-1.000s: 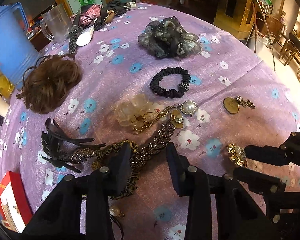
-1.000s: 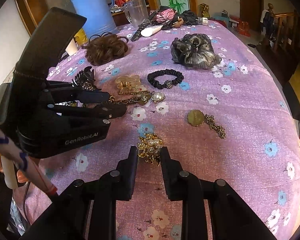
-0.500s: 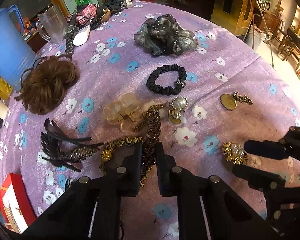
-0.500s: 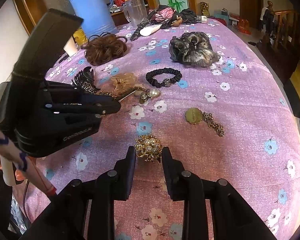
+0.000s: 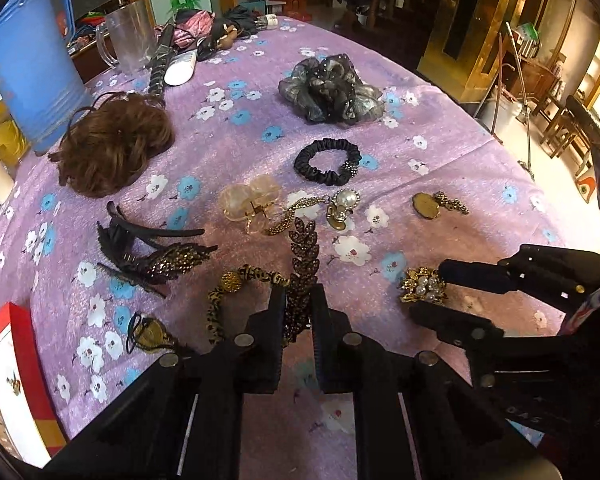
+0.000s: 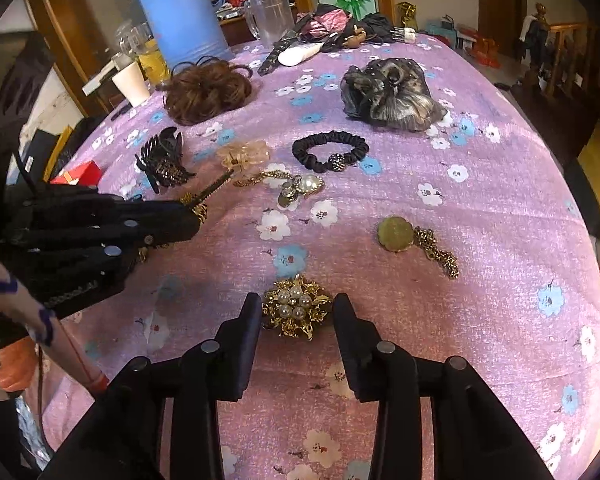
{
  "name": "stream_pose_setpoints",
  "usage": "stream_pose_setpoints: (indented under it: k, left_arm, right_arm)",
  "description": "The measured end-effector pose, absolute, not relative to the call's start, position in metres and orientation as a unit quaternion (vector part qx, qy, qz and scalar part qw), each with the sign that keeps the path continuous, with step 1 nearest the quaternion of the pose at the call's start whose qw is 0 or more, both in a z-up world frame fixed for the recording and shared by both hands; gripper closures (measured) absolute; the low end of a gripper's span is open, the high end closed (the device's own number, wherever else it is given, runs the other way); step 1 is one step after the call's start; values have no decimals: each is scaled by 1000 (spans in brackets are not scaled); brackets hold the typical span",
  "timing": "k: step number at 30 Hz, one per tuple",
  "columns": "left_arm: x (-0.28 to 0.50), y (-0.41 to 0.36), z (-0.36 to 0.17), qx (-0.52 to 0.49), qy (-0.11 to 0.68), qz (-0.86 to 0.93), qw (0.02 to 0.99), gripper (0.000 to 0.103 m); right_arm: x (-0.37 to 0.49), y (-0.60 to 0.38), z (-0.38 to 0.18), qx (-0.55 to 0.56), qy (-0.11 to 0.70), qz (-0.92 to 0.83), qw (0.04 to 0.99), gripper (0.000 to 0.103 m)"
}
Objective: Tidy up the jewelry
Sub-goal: 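Lift the brooch with the right gripper while the left gripper lifts the beaded chain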
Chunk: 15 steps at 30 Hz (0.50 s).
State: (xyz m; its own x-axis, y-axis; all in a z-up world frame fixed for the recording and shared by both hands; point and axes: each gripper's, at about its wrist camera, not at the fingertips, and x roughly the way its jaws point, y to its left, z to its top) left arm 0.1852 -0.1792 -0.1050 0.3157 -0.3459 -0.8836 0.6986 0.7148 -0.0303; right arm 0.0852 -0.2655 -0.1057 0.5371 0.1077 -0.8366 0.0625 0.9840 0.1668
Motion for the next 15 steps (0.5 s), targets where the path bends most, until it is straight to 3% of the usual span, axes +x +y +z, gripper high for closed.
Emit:
stream_pose_setpoints:
  k: [1, 2, 15]
  left_arm:
    - [184, -178, -103, 180, 481, -333, 791, 92]
    - [182, -177, -102, 179, 480, -332, 792, 92]
    - [171, -161, -92, 159, 480, -321, 801, 92]
  right_arm:
    - [85, -263, -105, 85, 480, 16, 873, 73]
    - [85, -263, -105, 88, 478, 17, 874, 75]
    - [75, -258, -95, 92, 461, 25, 882, 75]
